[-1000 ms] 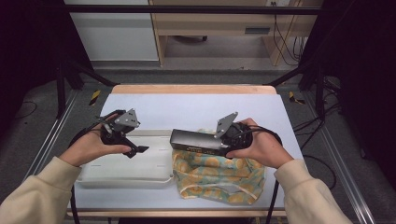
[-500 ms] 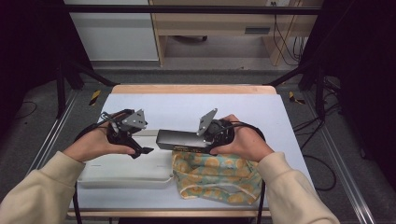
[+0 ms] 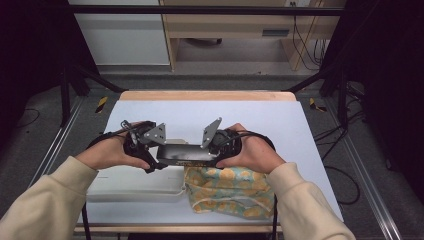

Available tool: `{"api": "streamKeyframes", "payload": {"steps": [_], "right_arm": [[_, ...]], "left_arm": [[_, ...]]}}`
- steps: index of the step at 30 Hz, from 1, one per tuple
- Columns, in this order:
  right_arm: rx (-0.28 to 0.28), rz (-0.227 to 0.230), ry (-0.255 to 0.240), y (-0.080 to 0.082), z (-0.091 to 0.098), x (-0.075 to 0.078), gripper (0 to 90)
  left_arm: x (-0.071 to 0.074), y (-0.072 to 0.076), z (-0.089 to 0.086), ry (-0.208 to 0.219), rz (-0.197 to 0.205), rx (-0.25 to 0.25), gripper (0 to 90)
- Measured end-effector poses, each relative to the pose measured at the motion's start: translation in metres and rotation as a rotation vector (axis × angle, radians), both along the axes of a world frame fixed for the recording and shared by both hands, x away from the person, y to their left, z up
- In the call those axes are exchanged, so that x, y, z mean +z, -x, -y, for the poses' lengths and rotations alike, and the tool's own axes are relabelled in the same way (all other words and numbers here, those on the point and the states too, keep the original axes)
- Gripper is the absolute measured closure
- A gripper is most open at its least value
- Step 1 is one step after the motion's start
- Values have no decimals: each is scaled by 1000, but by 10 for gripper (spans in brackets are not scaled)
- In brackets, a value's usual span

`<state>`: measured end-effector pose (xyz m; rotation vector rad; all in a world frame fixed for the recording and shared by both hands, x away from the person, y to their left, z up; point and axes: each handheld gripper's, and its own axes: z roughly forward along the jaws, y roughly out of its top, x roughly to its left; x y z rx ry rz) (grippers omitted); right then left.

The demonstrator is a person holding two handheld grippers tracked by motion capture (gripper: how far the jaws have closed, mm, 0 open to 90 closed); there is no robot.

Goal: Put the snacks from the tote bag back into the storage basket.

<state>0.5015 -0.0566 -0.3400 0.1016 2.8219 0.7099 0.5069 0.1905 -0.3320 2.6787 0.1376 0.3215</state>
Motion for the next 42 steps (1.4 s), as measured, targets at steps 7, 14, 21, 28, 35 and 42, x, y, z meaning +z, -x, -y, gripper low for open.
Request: {"api": "streamKeyframes", "payload": {"steps": [7, 14, 21, 28, 35, 42], "right_arm": [[13, 1, 7, 7, -4, 1, 434], [15, -3, 15, 9, -2, 2, 434], [21, -8, 20, 11, -2, 3, 434], [30, -9, 24, 12, -4, 4, 433], [31, -15, 27, 12, -6, 3, 433], [35, -17, 27, 11, -7, 2, 433]], "left_arm": [[-3, -1, 7, -49, -20, -53, 149], [-5, -3, 12, -99, -29, -95, 201], [-6, -3, 18, -139, -44, -118, 241], [-7, -1, 23, -168, -48, -135, 267], [-10, -2, 24, -200, -62, -138, 314], [-10, -2, 24, -215, -62, -141, 354]]}}
